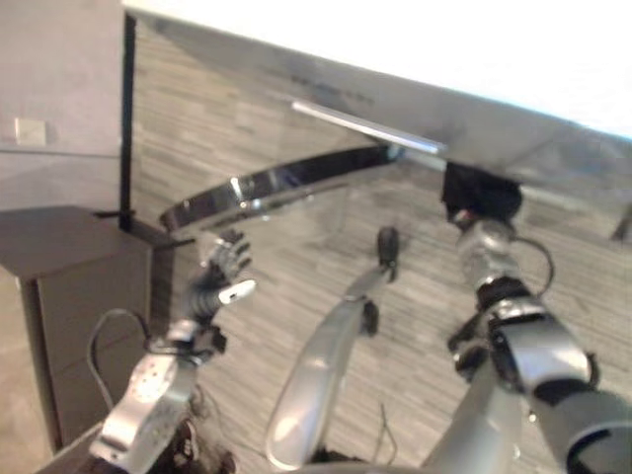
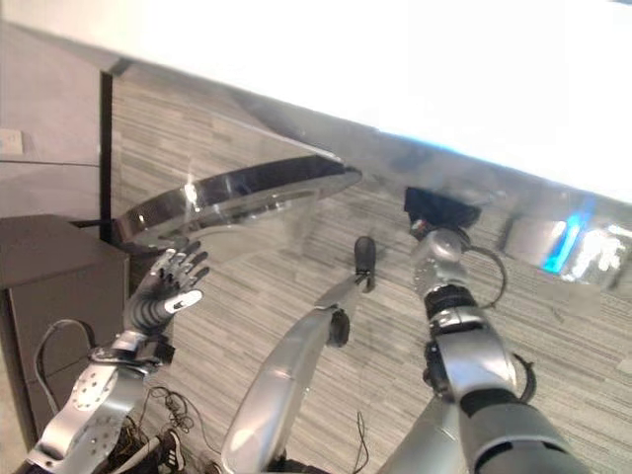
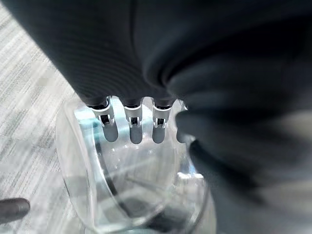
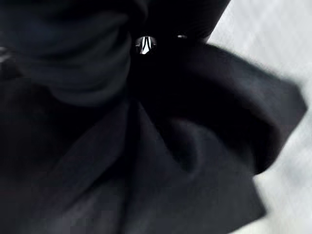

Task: Grab the laundry basket,head to the washer,open it,put in the laundry and shut it.

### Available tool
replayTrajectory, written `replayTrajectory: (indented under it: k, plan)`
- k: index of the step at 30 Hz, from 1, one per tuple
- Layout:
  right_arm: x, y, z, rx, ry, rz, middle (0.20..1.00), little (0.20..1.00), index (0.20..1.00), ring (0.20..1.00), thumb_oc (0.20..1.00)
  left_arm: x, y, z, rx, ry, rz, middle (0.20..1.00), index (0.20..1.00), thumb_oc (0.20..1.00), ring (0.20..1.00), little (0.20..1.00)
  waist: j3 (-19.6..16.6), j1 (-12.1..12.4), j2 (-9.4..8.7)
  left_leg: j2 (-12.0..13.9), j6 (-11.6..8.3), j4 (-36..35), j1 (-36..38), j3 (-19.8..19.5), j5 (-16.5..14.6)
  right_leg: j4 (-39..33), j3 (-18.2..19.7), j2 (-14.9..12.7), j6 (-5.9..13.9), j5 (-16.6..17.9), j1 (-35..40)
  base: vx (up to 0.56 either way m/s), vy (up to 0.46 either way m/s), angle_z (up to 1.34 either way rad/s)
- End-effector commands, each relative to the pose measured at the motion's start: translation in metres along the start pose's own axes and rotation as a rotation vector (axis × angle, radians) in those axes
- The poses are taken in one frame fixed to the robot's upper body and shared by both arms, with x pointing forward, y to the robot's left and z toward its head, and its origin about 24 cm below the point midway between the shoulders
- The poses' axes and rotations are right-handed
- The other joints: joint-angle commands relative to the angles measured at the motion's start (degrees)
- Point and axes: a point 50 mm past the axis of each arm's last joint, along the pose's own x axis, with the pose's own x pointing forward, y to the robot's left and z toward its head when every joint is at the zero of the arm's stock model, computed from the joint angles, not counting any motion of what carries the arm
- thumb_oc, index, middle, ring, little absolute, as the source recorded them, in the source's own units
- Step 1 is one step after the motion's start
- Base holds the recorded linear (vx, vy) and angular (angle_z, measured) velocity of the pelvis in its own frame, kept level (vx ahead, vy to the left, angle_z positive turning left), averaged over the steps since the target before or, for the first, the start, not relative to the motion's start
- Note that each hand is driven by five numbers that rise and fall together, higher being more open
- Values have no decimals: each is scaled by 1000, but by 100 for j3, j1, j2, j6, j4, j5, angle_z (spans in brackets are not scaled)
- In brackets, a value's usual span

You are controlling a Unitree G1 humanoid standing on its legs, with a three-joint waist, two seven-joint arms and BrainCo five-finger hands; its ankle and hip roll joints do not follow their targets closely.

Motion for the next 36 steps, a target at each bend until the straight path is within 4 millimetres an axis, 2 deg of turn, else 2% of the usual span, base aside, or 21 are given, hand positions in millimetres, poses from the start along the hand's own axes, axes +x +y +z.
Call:
replayTrajectory:
  k: [1,5,7,9,10,11,15,16,17,20,21,22,24,27,29,30,32,33,34,35,36]
  plan:
    - [-3,33,49,134,-226,77,200,200,200,200,200,1,-6,4,-14,-15,-38,1000,1000,1000,1000,1000,-169,180,-123,-153,-321,-383,211,-77,-370,242,-4,169,-217,310,282,-3,-38,3]
    - [-1,31,84,188,-356,41,200,200,200,200,200,-1,-4,4,-16,-3,-48,1000,1000,1000,1000,1000,-339,192,-252,-167,-381,-579,369,-138,-277,-94,-67,214,-205,355,553,3,-26,3]
    - [7,29,106,156,-408,-10,200,200,200,200,200,-2,-3,5,-14,2,-54,1000,1000,1000,1000,1000,-420,256,-294,-170,-392,-590,371,-167,-265,-140,-89,221,-205,369,595,0,0,0]
    - [16,25,117,103,-413,-58,200,200,200,200,200,-4,-3,5,-11,14,-54,1000,1000,1000,1000,1000,-473,289,-319,-174,-391,-585,377,-189,-266,-125,-90,221,-214,372,604,0,0,0]
    - [25,17,115,15,-379,-97,561,561,561,561,561,-4,-1,5,0,19,-54,1000,1000,1000,1000,1000,-496,312,-340,-172,-392,-575,374,-200,-270,-93,-90,222,-223,369,591,0,1,4]
    - [27,17,118,13,-379,-97,1000,1000,1000,1000,1000,-4,-2,6,-2,18,-55,1000,1000,1000,1000,1000,-494,319,-330,-172,-393,-573,366,-198,-272,-87,-88,220,-223,366,580,0,-4,7]
    - [48,-10,95,-177,-187,-151,1000,1000,1000,1000,1000,-2,-2,10,22,12,-65,1000,1000,1000,1000,1000,-489,349,-354,-134,-417,-533,344,-164,-284,-19,-73,218,-257,350,536,-1,-2,3]
    - [47,-13,79,-229,-130,-139,1000,1000,1000,1000,1000,-1,-3,11,25,3,-63,1000,1000,1000,1000,1000,-442,319,-334,-108,-420,-513,327,-121,-291,-11,-60,233,-266,352,503,0,0,0]
    - [47,-12,78,-229,-129,-136,1000,1000,1000,1000,1000,-1,-2,11,25,4,-61,1000,1000,1000,1000,1000,-442,313,-337,-104,-420,-510,326,-115,-293,-10,-52,235,-268,353,497,0,0,0]
    - [34,-6,46,-246,-92,-82,1000,1000,1000,1000,1000,0,-3,10,9,-14,-41,1000,1000,1000,1000,1000,-380,252,-305,-87,-410,-515,322,-60,-293,-28,-25,265,-277,367,467,-9,12,-8]
    - [28,-2,35,-271,-98,-43,1000,1000,1000,1000,1000,0,-2,10,5,-20,-29,1000,1000,1000,1000,1000,-363,232,-302,-78,-405,-531,331,-45,-289,-46,-12,279,-281,370,462,-9,-7,-6]
    - [10,9,15,-324,-130,65,1000,1000,1000,1000,1000,-1,-1,10,-3,-40,-8,1000,1000,1000,1000,1000,-308,191,-297,-61,-392,-535,327,-23,-284,-53,1,294,-291,382,448,-8,-7,-6]
    - [1,9,7,-370,-149,104,1000,1000,1000,1000,1000,-2,0,9,-3,-43,-2,1000,1000,1000,1000,1000,-313,160,-296,-53,-387,-525,326,-18,-285,-44,11,295,-295,380,442,-4,-11,-10]
    - [-32,13,-25,-512,-188,288,1000,1000,1000,1000,1000,-2,0,13,13,-80,-1,1000,1000,1000,1000,1000,-278,81,-333,-2,-378,-526,345,-2,-275,-42,5,308,-299,393,450,-5,-33,-9]
    - [-42,14,-33,-534,-189,330,1000,1000,1000,1000,1000,-3,1,12,12,-78,4,1000,1000,1000,1000,1000,-290,53,-356,9,-381,-528,361,5,-273,-57,7,318,-299,405,462,0,0,0]
    - [-65,16,-48,-584,-194,451,1000,1000,1000,1000,1000,-3,1,11,14,-77,12,1000,1000,1000,1000,1000,-275,-50,-448,61,-392,-534,403,25,-265,-108,14,351,-289,440,506,-12,-44,-1]
    - [-93,6,-71,-643,-156,563,1000,1000,1000,1000,1000,-5,-1,9,11,-68,14,1000,1000,1000,1000,1000,-281,-193,-578,122,-405,-545,503,24,-257,-186,34,411,-281,479,600,-6,-37,-2]
    - [-95,5,-72,-645,-152,564,1000,1000,1000,1000,1000,-6,-1,8,10,-64,16,1000,1000,1000,1000,1000,-295,-197,-576,122,-407,-551,519,24,-257,-199,32,415,-281,482,618,12,-47,-3]
    - [-114,-11,-95,-677,-60,609,1000,1000,1000,1000,1000,-4,-2,6,18,-57,12,1000,1000,1000,1000,1000,-317,-341,-727,173,-426,-532,615,23,-266,-289,52,454,-279,485,752,8,-38,-7]
    - [-115,-12,-95,-678,-58,609,1000,1000,1000,1000,1000,-5,-2,5,18,-55,13,1000,1000,1000,1000,1000,-327,-338,-716,181,-426,-550,630,18,-248,-317,40,469,-286,502,775,16,-65,-12]
    - [-125,-27,-110,-706,16,614,1000,1000,1000,1000,1000,-4,-3,4,22,-52,15,1000,1000,1000,1000,1000,-367,-412,-798,206,-443,-566,735,4,-243,-388,35,506,-289,505,897,18,-67,-16]
